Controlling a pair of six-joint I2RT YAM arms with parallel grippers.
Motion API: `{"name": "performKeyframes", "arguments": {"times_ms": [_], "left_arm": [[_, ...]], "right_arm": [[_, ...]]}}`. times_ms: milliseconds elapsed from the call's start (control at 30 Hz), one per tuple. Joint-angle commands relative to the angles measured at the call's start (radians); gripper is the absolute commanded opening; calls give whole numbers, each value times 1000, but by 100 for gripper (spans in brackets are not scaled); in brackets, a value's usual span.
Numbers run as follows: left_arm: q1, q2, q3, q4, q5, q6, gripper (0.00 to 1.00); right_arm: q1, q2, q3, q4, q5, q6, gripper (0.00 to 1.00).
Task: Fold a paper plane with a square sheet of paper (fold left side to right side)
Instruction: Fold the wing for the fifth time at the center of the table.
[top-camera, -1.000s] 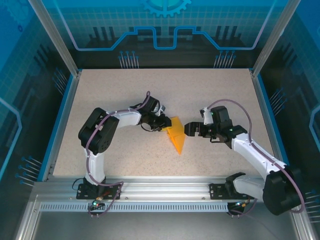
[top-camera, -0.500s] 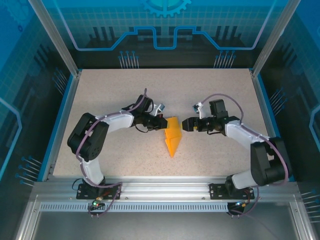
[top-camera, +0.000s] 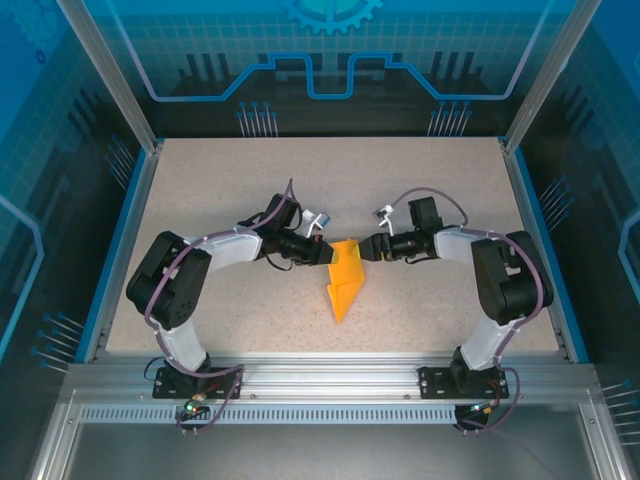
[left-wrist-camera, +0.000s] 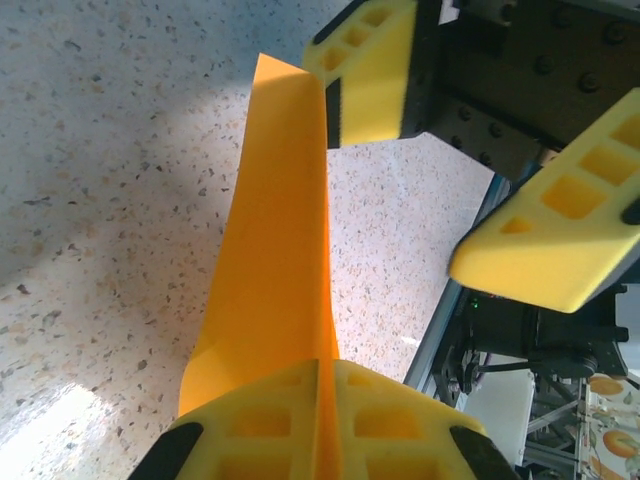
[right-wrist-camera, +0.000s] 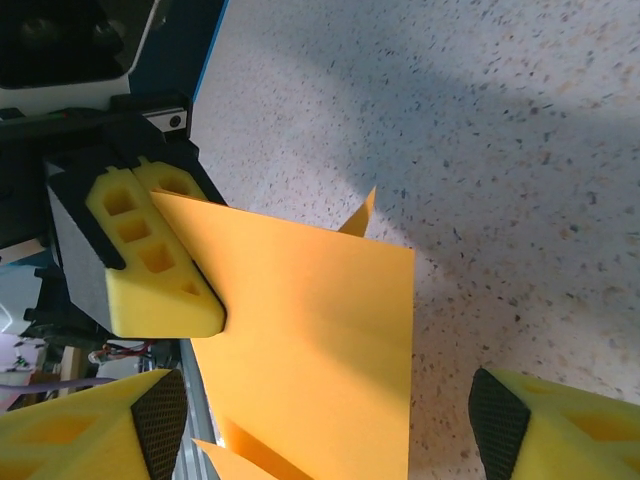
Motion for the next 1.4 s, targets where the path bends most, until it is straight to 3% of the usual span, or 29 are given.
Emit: {"name": "performKeyframes", "arguments": {"times_ms": [0, 200, 433, 600, 733, 800, 833, 967, 1133, 1367], "left_arm": [[5, -25, -15, 23, 39, 35, 0], [5, -18, -13, 18, 29, 37, 0], [5, 0, -8, 1, 12, 45, 0], [5, 10, -4, 5, 11, 44, 0], [5, 4, 11, -29, -24, 64, 18], [5, -14, 27, -74, -72, 85, 43], [5, -24, 38, -99, -99, 97, 47], [6, -87, 64, -179, -233, 135, 64], [-32, -208, 42, -260, -387, 179, 66], [-248, -323, 29, -421, -637, 219, 65]], "right_arm": [[24, 34, 26, 4, -75, -30, 75], [33, 30, 59, -51, -96, -60, 56], [13, -31, 53, -115, -75, -89, 47], [16, -40, 60, -161, -61, -103, 32], [17, -35, 81, -220, -20, -90, 12], [25, -38, 89, -255, 24, -61, 5], [29, -38, 92, -268, 51, -35, 2], [42, -38, 91, -291, 135, 85, 0], [48, -28, 95, -303, 214, 238, 0], [53, 26, 183, -341, 260, 355, 0]]}}
